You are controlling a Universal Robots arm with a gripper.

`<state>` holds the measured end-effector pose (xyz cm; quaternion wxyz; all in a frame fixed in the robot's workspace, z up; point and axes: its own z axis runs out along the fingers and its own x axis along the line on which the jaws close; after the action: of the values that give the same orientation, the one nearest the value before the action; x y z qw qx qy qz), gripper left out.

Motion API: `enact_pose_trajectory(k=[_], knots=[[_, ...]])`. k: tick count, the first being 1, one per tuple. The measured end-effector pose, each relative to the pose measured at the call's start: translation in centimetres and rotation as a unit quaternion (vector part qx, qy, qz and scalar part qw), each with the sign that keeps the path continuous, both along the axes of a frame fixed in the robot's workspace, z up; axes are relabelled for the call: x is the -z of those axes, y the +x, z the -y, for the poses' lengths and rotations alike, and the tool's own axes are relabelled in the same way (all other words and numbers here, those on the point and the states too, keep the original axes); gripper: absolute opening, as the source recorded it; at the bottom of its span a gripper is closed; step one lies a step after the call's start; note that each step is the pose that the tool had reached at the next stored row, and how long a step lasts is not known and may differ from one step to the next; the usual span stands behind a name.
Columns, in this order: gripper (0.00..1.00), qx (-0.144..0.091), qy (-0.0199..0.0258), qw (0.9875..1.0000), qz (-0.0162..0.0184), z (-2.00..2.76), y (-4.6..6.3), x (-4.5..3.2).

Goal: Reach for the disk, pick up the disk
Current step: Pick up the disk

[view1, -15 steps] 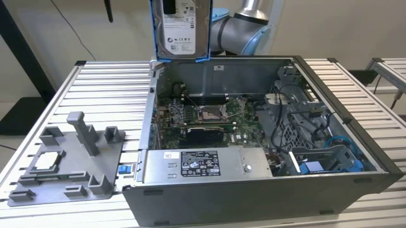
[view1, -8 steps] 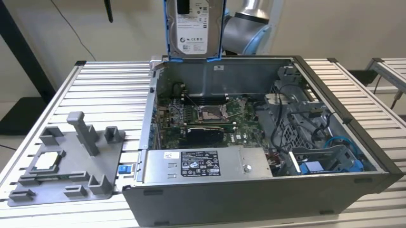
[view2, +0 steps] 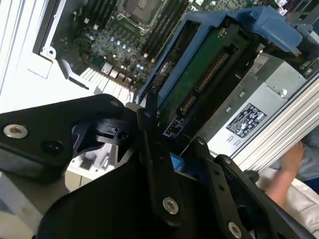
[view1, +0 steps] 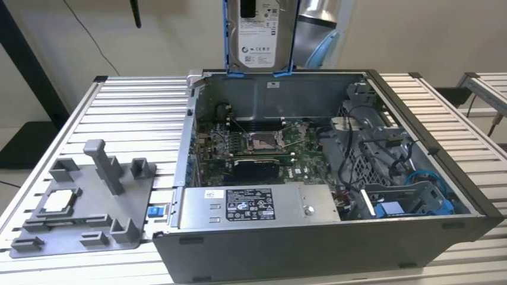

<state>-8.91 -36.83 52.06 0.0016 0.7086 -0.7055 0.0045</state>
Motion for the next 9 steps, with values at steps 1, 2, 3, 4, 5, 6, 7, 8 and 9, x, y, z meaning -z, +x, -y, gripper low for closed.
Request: enact_pose_trajectory(k=[1, 2, 3, 4, 5, 6, 7, 8, 9], knots=[[0.0, 0.0, 0.0, 1.0, 0.0, 0.0, 0.4, 0.0], [0.0, 0.0, 0.0, 1.0, -0.0001, 0.0, 0.7, 0.0], [0.0, 0.0, 0.0, 1.0, -0.0001, 0.0, 1.0, 0.0], [0.0, 0.0, 0.0, 1.0, -0.0001, 0.0, 1.3, 0.0], [0.0, 0.0, 0.0, 1.0, -0.0001, 0.0, 1.6, 0.0], [0.0, 0.0, 0.0, 1.0, -0.0002, 0.0, 2.0, 0.0], [0.0, 0.0, 0.0, 1.0, -0.0002, 0.0, 2.3, 0.0], [0.0, 0.0, 0.0, 1.0, -0.0002, 0.0, 2.6, 0.0], [0.0, 0.0, 0.0, 1.0, -0.0002, 0.0, 3.0, 0.0]])
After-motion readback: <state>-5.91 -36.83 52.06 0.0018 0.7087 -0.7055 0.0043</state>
